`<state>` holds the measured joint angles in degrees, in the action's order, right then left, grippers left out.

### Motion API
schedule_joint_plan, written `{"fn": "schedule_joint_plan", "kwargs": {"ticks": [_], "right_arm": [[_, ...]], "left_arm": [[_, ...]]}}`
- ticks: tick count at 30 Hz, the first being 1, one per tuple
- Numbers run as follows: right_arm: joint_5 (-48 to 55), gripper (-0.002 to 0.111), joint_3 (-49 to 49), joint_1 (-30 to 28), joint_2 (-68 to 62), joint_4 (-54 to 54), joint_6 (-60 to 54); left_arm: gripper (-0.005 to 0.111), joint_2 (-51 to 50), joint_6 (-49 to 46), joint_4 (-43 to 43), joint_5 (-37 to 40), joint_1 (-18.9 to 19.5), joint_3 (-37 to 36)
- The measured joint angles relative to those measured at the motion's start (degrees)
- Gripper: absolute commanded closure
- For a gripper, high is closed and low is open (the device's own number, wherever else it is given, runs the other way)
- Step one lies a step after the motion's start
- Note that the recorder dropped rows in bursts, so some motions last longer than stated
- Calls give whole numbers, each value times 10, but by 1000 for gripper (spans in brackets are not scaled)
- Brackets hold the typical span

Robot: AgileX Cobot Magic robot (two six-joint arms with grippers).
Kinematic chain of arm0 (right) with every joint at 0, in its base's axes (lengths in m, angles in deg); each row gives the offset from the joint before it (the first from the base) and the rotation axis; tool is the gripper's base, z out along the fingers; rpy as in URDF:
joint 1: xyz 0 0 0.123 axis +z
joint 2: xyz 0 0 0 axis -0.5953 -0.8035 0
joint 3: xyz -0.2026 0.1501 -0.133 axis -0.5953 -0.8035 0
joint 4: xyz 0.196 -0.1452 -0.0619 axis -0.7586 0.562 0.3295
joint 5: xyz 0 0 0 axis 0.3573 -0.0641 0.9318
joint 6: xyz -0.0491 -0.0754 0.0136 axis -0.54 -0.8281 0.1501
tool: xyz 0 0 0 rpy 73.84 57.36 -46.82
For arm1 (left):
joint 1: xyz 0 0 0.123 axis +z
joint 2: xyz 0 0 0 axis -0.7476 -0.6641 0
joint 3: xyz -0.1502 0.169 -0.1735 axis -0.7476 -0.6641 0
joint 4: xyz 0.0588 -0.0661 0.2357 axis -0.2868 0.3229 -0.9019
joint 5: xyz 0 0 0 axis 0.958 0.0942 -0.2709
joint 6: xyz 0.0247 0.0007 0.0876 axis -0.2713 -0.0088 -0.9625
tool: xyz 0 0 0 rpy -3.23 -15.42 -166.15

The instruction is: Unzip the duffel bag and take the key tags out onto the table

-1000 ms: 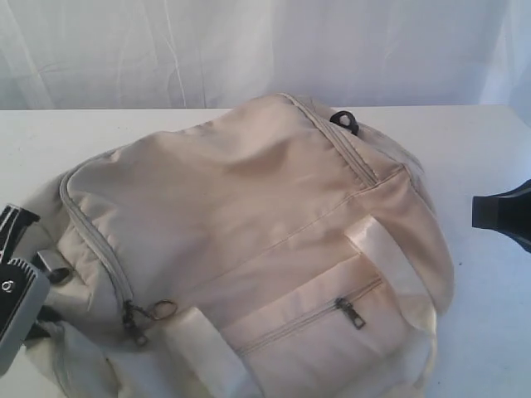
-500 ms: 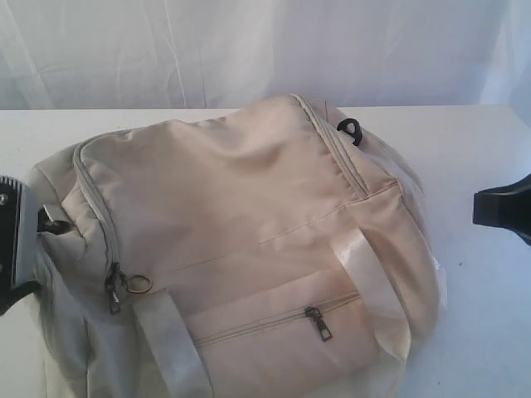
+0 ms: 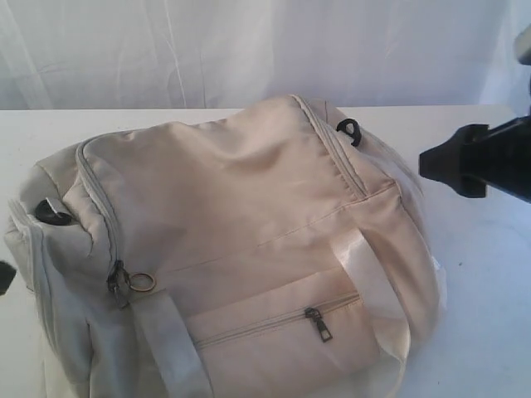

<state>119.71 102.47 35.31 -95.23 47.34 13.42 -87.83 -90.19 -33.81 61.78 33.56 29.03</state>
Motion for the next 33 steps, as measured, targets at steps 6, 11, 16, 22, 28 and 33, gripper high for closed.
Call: {"fn": "schedule_joint_plan", "kwargs": {"ticks": [6,11,16,22,28,33], "right_arm": [[8,42,46,36,-113,-32,-69],[5,47,80,53,-187,-32,-81],[-4,84,89,53,-230,-29,-82],[17,108,92,53,-234,12,-46],[67,108,94,53,-180,153,92],[141,108,93,53,-115,223,170]], "left_arm": [[42,-15,109,0,77,0,-9],[42,-38,151,30,62,0,-18],[42,-51,149,83,36,-3,-18],[42,-67,147,90,27,-3,-18],[42,-74,141,90,12,-3,-31],[42,-74,138,102,-29,-3,-71]]}}
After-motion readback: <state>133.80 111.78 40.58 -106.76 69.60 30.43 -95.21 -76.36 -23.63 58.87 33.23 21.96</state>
